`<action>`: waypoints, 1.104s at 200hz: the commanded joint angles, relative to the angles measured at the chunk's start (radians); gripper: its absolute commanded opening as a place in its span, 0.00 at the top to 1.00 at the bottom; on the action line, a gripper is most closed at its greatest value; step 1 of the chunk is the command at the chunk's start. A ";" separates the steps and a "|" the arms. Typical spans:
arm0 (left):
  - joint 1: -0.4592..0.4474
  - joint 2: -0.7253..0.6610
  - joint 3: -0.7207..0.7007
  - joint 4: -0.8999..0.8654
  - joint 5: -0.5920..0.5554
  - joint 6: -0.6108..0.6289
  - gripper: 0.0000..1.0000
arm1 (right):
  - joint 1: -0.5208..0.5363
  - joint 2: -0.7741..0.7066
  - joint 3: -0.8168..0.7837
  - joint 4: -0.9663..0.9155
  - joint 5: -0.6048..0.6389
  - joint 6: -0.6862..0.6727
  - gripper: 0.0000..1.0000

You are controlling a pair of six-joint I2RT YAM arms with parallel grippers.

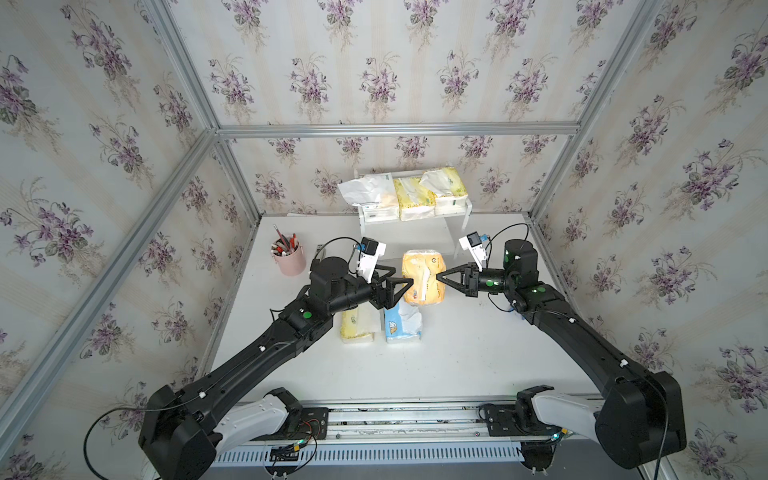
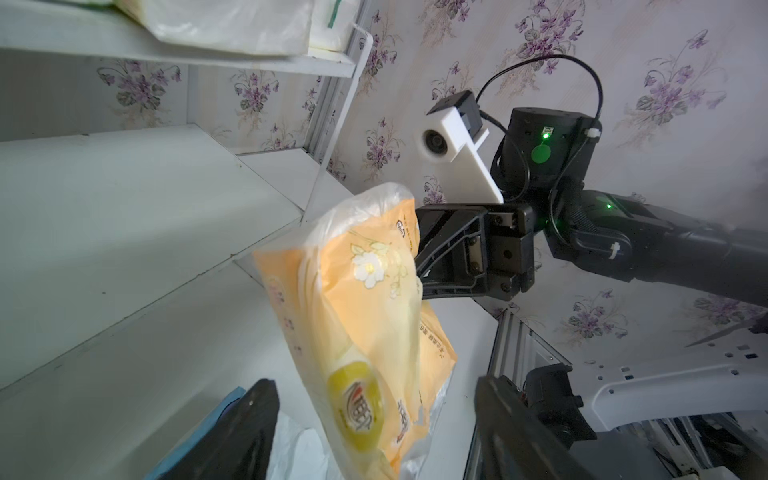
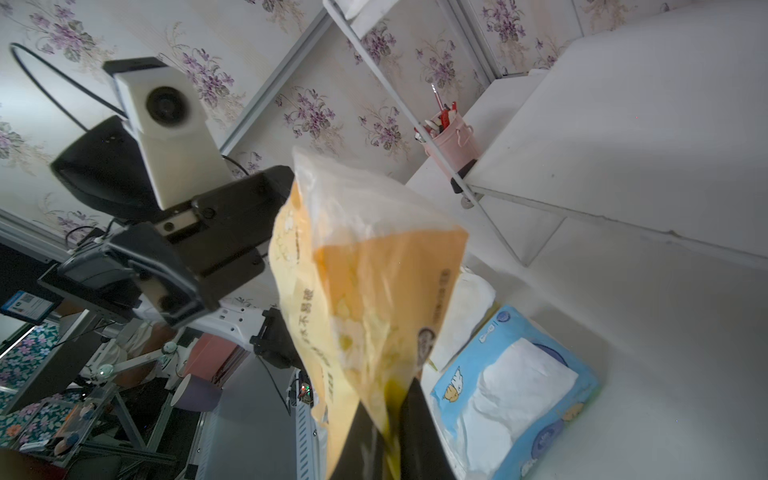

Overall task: Remove the tissue boxes from the shelf
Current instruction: Place the box of tissues at the center of the board.

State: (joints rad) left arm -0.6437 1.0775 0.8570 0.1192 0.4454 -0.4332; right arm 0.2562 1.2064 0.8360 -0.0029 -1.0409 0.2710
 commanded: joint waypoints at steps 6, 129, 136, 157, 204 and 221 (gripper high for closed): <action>0.000 -0.087 -0.026 -0.079 -0.208 0.068 0.15 | -0.013 0.021 -0.006 -0.190 0.093 -0.151 0.93; 0.001 -0.476 -0.111 -0.339 -0.740 0.182 0.00 | -0.057 0.226 -0.054 -0.378 0.380 -0.241 0.93; 0.001 -0.476 -0.112 -0.339 -0.743 0.183 0.00 | -0.058 0.241 -0.055 -0.381 0.391 -0.243 0.93; 0.002 -0.466 -0.110 -0.338 -0.744 0.184 0.00 | -0.061 0.278 -0.068 -0.367 0.409 -0.241 0.92; 0.002 -0.435 -0.103 -0.328 -0.738 0.185 0.00 | -0.066 0.332 -0.082 -0.308 0.453 -0.227 0.87; 0.002 -0.429 -0.101 -0.324 -0.733 0.184 0.00 | -0.069 0.334 -0.088 -0.286 0.482 -0.214 0.82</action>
State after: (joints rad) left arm -0.6422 0.6422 0.7460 -0.2138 -0.2840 -0.2588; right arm 0.1905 1.5364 0.7517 -0.3367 -0.6121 0.0486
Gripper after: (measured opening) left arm 0.997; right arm 0.152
